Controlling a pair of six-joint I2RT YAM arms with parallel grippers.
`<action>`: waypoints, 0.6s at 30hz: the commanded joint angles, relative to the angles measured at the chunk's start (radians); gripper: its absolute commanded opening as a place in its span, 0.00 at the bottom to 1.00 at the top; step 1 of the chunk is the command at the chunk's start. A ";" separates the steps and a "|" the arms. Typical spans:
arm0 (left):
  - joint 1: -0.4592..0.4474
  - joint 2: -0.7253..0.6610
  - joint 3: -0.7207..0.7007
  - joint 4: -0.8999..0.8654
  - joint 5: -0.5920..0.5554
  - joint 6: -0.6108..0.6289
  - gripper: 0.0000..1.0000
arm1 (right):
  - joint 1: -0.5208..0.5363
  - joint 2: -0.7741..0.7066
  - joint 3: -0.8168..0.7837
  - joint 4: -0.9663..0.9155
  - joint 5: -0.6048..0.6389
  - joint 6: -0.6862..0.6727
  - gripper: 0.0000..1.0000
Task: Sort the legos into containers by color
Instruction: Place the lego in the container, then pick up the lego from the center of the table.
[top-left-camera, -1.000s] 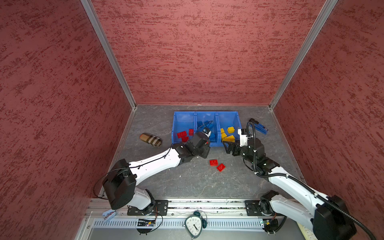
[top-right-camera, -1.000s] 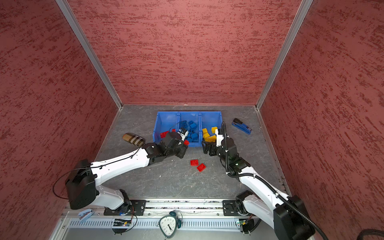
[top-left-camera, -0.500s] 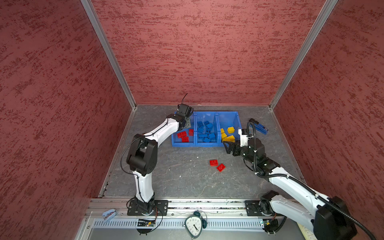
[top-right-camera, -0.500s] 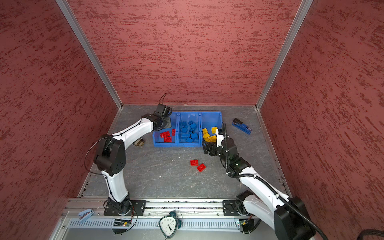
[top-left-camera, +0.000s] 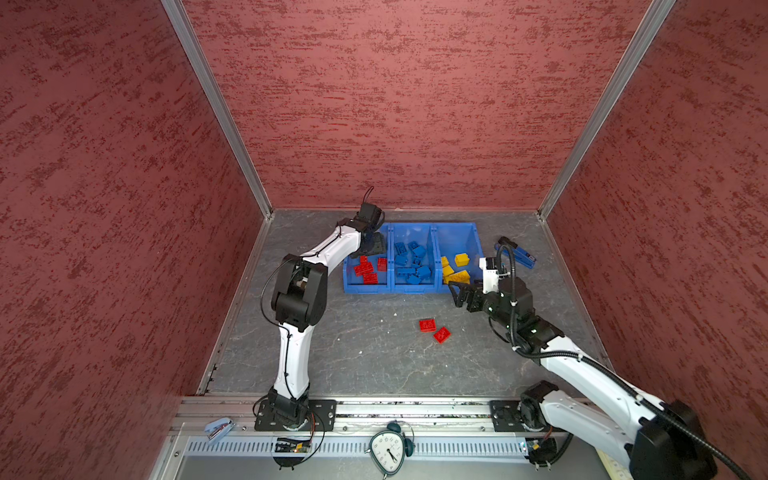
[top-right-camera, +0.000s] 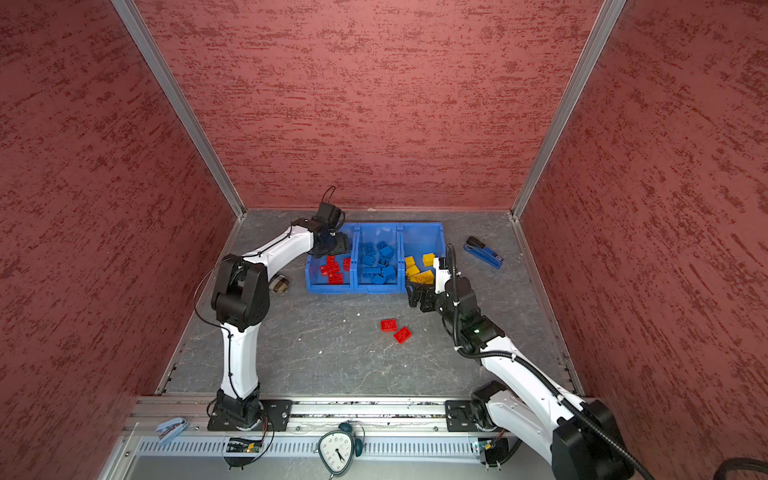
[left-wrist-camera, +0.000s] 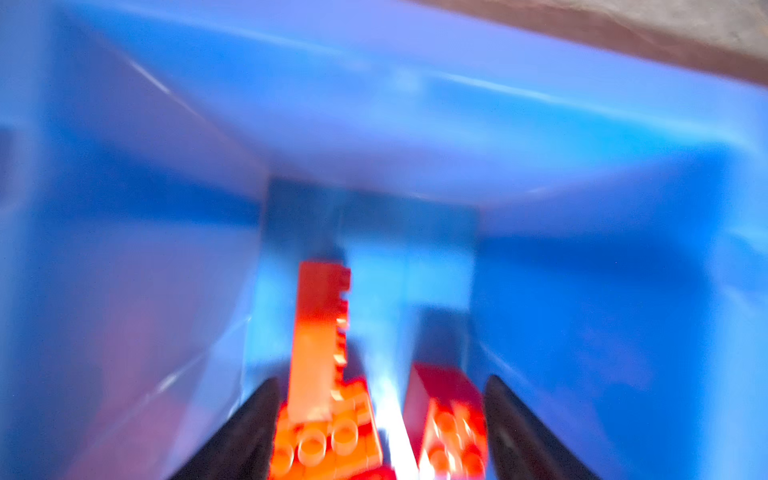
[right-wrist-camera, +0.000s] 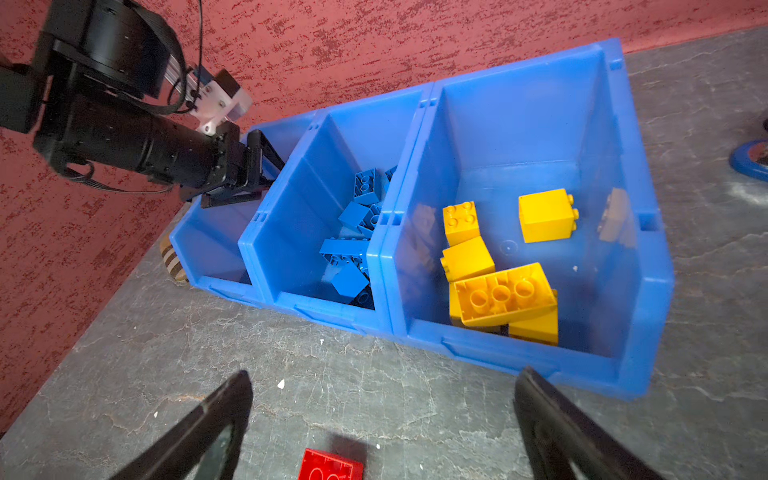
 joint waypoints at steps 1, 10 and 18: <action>-0.048 -0.143 -0.060 0.010 -0.039 -0.006 0.88 | 0.002 0.000 0.002 0.017 0.013 -0.009 0.99; -0.402 -0.479 -0.389 0.119 -0.117 0.173 1.00 | 0.003 0.010 -0.008 0.033 0.084 0.026 0.99; -0.645 -0.329 -0.421 -0.035 0.058 0.296 0.92 | 0.002 0.015 -0.013 0.034 0.212 0.051 0.99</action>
